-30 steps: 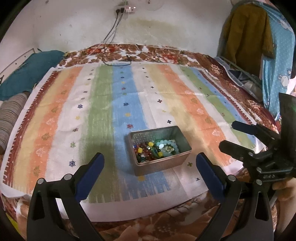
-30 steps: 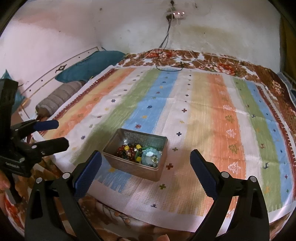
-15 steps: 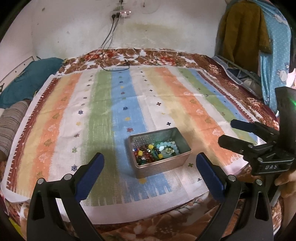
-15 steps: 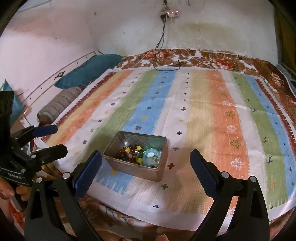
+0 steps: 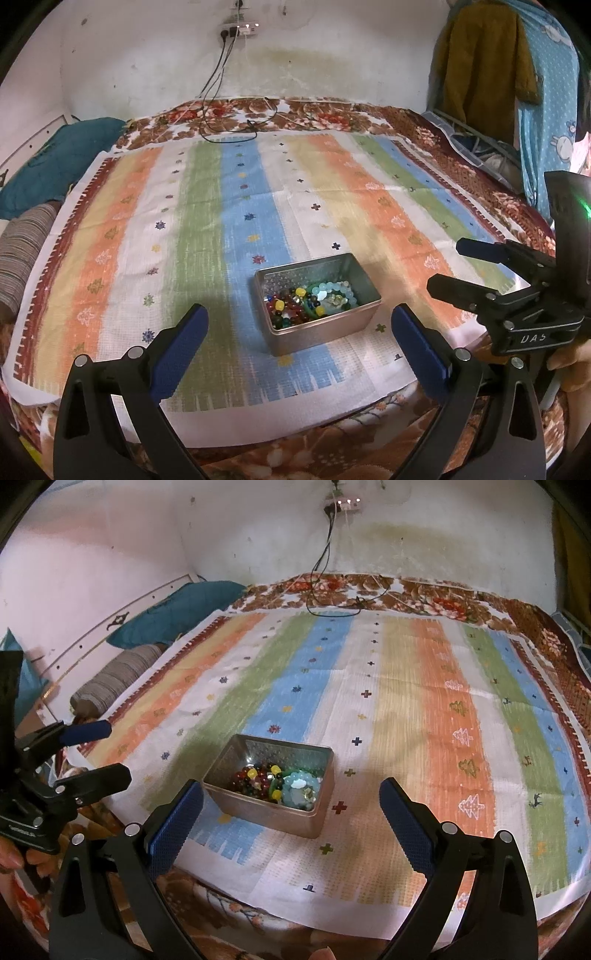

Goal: Organize jewelry

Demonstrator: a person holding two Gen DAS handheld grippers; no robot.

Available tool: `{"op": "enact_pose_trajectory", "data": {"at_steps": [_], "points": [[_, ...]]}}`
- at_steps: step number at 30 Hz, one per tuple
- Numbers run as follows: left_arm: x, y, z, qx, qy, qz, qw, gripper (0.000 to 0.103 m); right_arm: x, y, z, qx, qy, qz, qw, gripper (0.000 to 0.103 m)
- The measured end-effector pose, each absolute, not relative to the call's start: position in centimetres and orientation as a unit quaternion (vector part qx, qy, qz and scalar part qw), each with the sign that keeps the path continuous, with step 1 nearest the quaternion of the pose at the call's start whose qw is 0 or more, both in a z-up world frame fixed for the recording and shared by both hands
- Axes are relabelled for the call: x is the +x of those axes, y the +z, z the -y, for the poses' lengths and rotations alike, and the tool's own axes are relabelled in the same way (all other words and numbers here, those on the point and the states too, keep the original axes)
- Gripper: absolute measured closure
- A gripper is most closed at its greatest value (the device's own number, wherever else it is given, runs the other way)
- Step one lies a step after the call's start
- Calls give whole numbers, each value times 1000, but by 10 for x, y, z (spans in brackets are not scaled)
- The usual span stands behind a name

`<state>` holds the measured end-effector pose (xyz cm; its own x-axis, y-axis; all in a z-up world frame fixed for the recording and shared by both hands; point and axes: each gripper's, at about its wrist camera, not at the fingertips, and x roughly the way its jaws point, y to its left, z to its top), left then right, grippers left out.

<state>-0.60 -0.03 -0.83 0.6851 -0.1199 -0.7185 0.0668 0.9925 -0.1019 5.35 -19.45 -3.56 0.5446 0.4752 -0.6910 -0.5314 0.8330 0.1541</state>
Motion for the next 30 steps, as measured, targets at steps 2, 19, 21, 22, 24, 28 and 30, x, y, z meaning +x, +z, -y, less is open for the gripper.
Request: {"op": "enact_pose_trajectory", "data": {"at_steps": [2,19,21,22,24,28,30], "points": [[-6,-8,0,-34,-52,-392,918,6,53,-35,195,-37,287,-380,878,6],[-4,-8,-3,-31,-37,-395,917,6,53,-36,191,-45,282,-384,878,6],[-4,-9,-4,-31,-35,-398,916,6,53,-36,191,-45,282,-384,878,6],[-4,-10,-3,-31,-34,-399,916,6,54,-36,192,-44,284,-385,877,6],[-5,-10,-3,-30,-34,-399,916,6,53,-36,192,-47,284,-385,877,6],[-5,-10,-3,-31,-35,-400,915,6,54,-36,193,-45,283,-386,877,6],[-3,-12,-3,-34,-38,-406,913,6,53,-36,192,-45,283,-386,877,6]]}}
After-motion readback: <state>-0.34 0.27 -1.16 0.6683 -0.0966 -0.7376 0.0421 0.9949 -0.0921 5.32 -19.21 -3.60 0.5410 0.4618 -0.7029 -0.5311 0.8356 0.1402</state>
